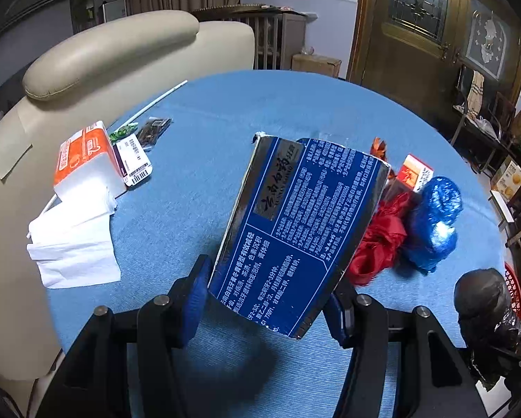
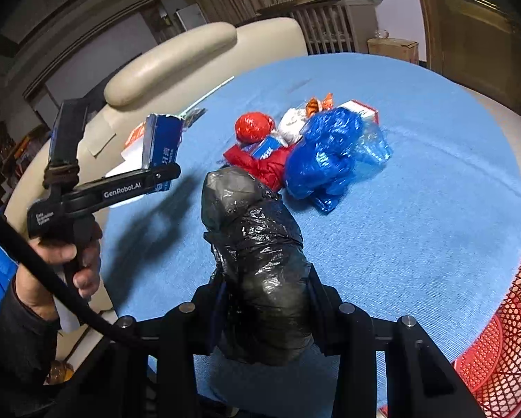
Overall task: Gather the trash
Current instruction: 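Lift the black bag with the right gripper while the left gripper lifts the blue carton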
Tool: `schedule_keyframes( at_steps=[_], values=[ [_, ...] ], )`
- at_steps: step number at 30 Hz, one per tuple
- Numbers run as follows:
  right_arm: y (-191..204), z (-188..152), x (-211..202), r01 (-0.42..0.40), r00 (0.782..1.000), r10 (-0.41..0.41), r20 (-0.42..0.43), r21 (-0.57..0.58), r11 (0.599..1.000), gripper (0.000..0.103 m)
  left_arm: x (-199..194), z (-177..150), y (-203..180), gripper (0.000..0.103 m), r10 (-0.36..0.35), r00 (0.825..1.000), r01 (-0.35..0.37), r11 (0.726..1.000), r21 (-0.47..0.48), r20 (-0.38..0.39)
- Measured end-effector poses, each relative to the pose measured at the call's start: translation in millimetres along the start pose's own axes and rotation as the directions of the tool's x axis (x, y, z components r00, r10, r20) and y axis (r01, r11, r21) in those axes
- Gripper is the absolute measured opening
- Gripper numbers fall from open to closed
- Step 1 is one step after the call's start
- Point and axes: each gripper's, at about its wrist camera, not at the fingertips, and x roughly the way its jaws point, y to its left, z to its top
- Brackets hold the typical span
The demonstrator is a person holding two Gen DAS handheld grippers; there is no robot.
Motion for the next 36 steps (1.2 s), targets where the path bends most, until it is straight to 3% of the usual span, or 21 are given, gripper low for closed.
schedule_keyframes(
  at_steps=[10, 22, 29, 36],
  values=[
    [-12, -1, -37, 0.017, 0.995, -0.024, 0.095, 0.076, 0.997, 0.043, -8, 4, -22, 0.06, 0.001, 1.0, -0.002, 1.0, 0.03, 0.018],
    [-55, -17, -73, 0.052, 0.982, -0.091, 0.168, 0.22, 0.974, 0.043, -8, 10, -57, 0.06, -0.038, 0.999, 0.035, 0.995, 0.093, 0.029],
    [-95, -32, -109, 0.133, 0.955, -0.211, 0.21, 0.332, 0.934, 0.043, -14, 13, -97, 0.06, -0.128, 0.991, 0.119, 0.978, 0.17, 0.04],
    [-149, -61, -153, 0.258, 0.901, -0.383, 0.204, 0.457, 0.851, 0.043, -23, 10, -148, 0.06, -0.222, 0.975, 0.206, 0.942, 0.265, 0.032]
  ],
)
